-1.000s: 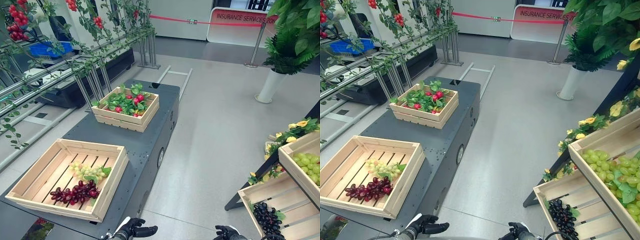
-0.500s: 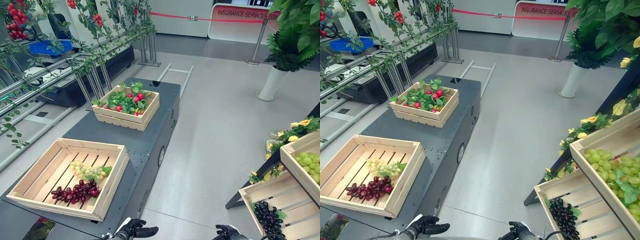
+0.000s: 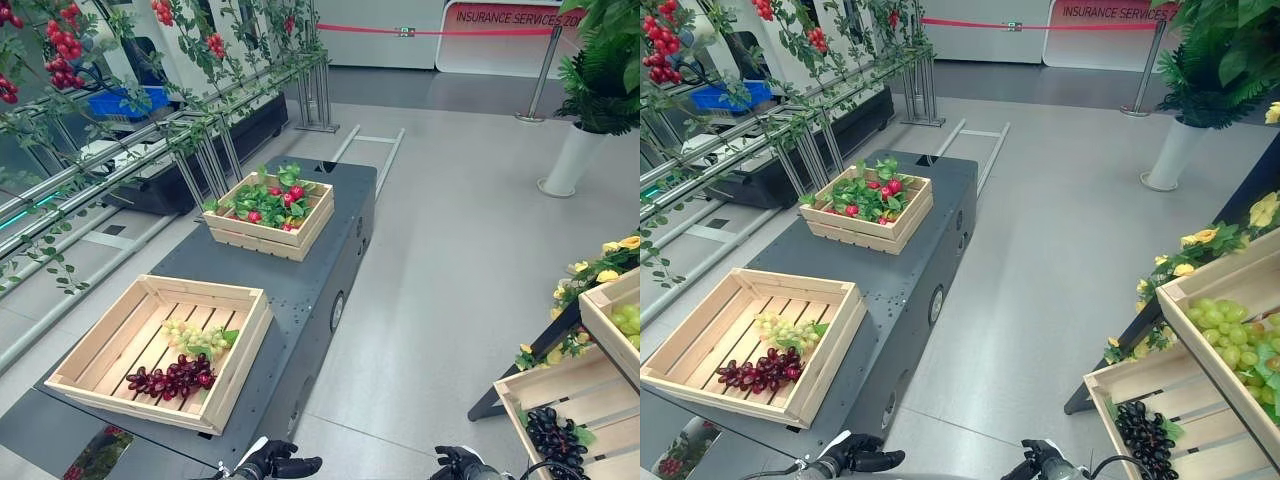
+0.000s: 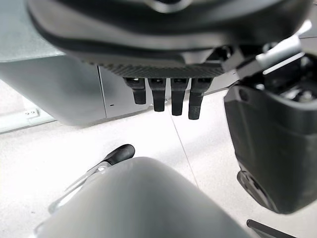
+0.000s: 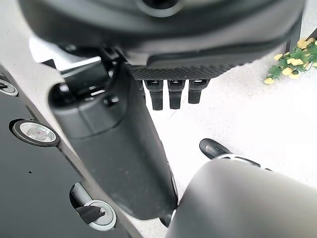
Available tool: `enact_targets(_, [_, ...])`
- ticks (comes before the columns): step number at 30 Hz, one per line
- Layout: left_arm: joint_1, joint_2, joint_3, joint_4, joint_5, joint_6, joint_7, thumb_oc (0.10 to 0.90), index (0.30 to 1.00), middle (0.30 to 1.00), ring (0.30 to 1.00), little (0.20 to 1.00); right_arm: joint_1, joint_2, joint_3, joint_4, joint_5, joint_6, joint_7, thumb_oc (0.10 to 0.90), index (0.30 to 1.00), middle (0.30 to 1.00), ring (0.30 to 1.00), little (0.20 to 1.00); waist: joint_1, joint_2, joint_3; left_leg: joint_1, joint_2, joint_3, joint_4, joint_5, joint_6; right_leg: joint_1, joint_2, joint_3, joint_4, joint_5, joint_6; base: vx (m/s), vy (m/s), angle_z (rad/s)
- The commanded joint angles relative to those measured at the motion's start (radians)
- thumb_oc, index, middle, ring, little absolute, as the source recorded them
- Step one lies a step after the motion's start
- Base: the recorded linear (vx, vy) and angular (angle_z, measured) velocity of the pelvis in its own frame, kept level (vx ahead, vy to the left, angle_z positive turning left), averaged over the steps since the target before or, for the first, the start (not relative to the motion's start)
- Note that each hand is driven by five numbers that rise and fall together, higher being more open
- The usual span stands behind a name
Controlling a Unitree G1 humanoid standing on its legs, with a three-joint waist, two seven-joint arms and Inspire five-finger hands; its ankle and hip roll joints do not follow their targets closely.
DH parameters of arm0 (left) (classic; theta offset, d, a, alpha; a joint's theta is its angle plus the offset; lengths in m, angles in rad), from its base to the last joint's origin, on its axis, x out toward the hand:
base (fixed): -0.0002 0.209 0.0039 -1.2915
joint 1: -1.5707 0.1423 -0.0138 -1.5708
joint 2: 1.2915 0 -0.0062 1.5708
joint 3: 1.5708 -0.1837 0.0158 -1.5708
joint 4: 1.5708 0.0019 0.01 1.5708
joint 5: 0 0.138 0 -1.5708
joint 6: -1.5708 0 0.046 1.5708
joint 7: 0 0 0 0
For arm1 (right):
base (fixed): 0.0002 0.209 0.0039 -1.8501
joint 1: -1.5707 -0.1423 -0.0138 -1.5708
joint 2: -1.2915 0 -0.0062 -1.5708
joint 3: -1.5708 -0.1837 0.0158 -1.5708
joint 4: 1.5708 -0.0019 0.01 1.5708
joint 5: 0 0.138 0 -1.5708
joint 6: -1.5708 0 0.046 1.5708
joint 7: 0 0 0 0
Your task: Pick up the fruits from the basket on one side to the basket on the other side
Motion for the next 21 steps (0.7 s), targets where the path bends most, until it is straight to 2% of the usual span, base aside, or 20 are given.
enact_targets(1, [-0.102,-0.055,-0.042,-0.002,0.034,-0.113,0.055,0.800,0.900,0.900,0.900,0.900,-0.070,0.041,0.047,0.007,0.009,-0.002,0.007,0.800,0.900,0.900,0.900,0.900,0.008,-0.026,0.073,0.041,-0.116,0.015,0.009,-0.144,0.075,0.000,0.035,0.001,0.016,-0.042,-0.044,-0.02,-0.033,-0.01])
enact_targets(6, [-0.113,-0.044,-0.050,-0.041,0.062,-0.182,0.182,0.800,0.900,0.900,0.900,0.900,-0.069,0.028,0.043,0.011,0.024,-0.010,0.010,0.800,0.900,0.900,0.900,0.900,0.005,-0.020,0.088,0.030,-0.115,0.013,0.009,-0.139,0.070,-0.013,0.037,0.006,0.018,-0.042,-0.048,-0.03,-0.043,0.00])
enact_targets(15, [-0.095,-0.044,-0.057,-0.037,0.089,-0.203,0.148,0.800,0.900,0.900,0.900,0.900,-0.068,0.029,0.028,0.037,0.008,-0.016,0.021,0.800,0.900,0.900,0.900,0.900,0.004,-0.008,0.090,0.009,-0.112,0.008,0.009,-0.129,0.057,-0.023,0.042,0.007,0.007,-0.043,-0.054,0.00,-0.058,0.02])
enact_targets(19, [-0.089,-0.036,-0.060,-0.058,0.133,-0.331,0.214,0.800,0.900,0.900,0.900,0.900,-0.071,0.024,0.029,0.035,-0.003,-0.019,0.019,0.800,0.900,0.900,0.900,0.900,0.009,-0.005,0.084,-0.003,-0.109,0.009,0.009,-0.120,0.046,-0.027,0.042,-0.004,0.007,-0.046,-0.056,0.01,-0.030,0.08])
enact_targets(20, [-0.094,-0.032,-0.065,-0.078,0.126,-0.400,0.279,0.800,0.900,0.900,0.900,0.900,-0.078,0.019,0.032,0.033,0.002,-0.020,0.019,0.800,0.900,0.900,0.900,0.900,0.014,-0.004,0.086,-0.010,-0.108,0.008,0.009,-0.114,0.042,-0.030,0.041,-0.012,0.007,-0.046,-0.058,0.00,-0.021,0.12])
enact_targets(21, [-0.095,-0.031,-0.066,-0.080,0.123,-0.403,0.284,0.800,0.900,0.900,0.900,0.900,-0.079,0.018,0.033,0.033,0.003,-0.020,0.019,0.800,0.900,0.900,0.900,0.900,0.015,-0.004,0.086,-0.011,-0.108,0.009,0.009,-0.114,0.041,-0.030,0.041,-0.013,0.007,-0.046,-0.058,0.00,-0.033,0.12])
